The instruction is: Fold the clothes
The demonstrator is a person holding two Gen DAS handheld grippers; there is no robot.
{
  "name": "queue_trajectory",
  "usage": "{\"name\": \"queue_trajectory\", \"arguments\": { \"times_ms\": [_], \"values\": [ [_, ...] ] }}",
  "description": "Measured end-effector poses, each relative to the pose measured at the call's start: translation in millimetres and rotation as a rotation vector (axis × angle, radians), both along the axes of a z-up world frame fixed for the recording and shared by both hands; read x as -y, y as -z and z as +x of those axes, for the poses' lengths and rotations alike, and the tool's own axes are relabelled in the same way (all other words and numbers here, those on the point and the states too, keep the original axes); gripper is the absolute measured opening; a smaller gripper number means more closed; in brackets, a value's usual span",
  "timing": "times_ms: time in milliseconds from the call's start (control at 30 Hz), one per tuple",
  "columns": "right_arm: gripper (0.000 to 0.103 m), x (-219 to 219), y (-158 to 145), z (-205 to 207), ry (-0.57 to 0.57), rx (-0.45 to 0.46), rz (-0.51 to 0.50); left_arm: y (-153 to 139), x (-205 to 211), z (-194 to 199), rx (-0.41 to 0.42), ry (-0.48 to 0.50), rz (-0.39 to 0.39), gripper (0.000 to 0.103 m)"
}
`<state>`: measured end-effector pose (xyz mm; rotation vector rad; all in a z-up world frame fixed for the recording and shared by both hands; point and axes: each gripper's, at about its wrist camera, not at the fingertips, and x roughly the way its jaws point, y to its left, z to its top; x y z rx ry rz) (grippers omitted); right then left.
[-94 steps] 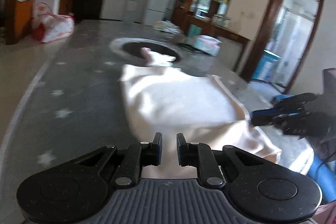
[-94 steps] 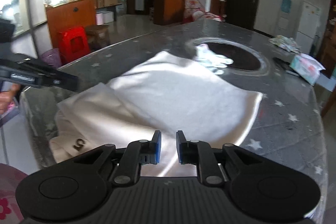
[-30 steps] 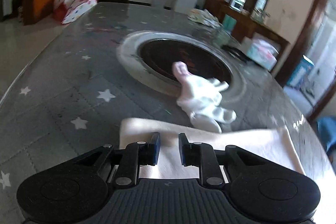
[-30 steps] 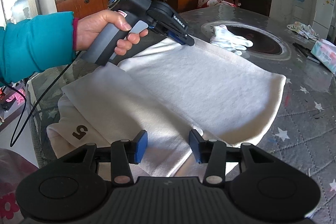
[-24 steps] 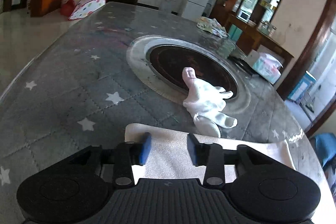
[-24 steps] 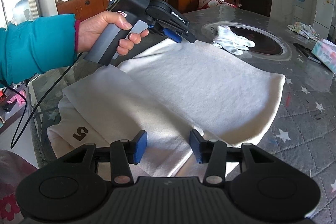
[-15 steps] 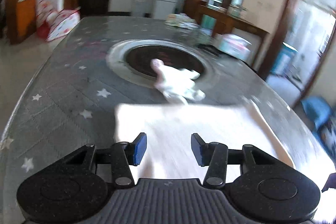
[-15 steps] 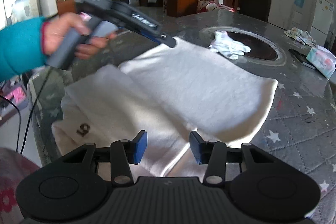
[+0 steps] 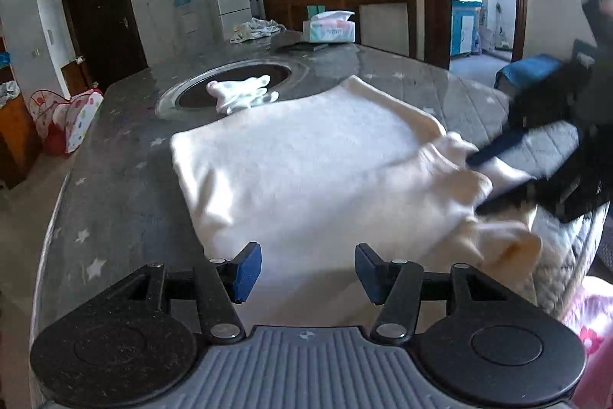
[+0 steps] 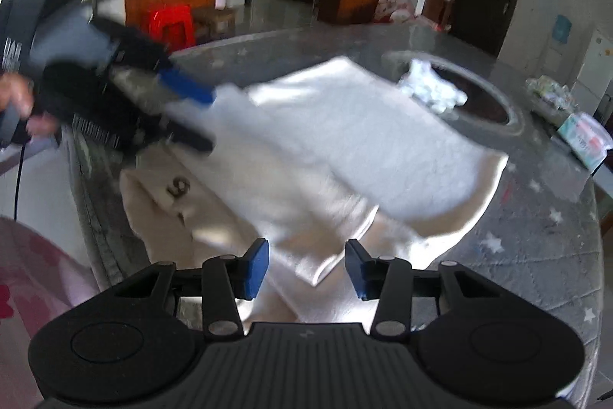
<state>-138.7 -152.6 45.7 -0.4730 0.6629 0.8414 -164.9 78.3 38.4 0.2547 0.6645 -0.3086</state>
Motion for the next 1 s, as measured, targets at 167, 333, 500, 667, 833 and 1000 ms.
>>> {"name": "queue_trajectory", "arguments": {
  "times_ms": [167, 333, 500, 667, 833, 1000],
  "values": [
    [0.044, 0, -2, 5, 0.027, 0.007, 0.034, 5, -7, -7, -0.022, -0.032, -0.021, 0.058],
    [0.043, -3, 10, 3, -0.004, -0.004, -0.026, 5, -7, -23, 0.002, 0.004, 0.039, 0.058],
    [0.043, 2, 4, -10, -0.044, 0.008, -0.059, -3, -8, -48, 0.041, 0.138, 0.123, 0.058],
    [0.044, 7, -3, -23, -0.083, 0.021, -0.092, 7, 5, -65, 0.082, 0.268, 0.225, 0.058],
    [0.044, 11, -6, -36, -0.119, 0.030, -0.125, 18, 23, -68, 0.137, 0.343, 0.248, 0.058],
    [0.048, 9, 0, -50, -0.163, 0.051, -0.156, 23, 30, -62, 0.144, 0.365, 0.212, 0.031]
  ]
}}
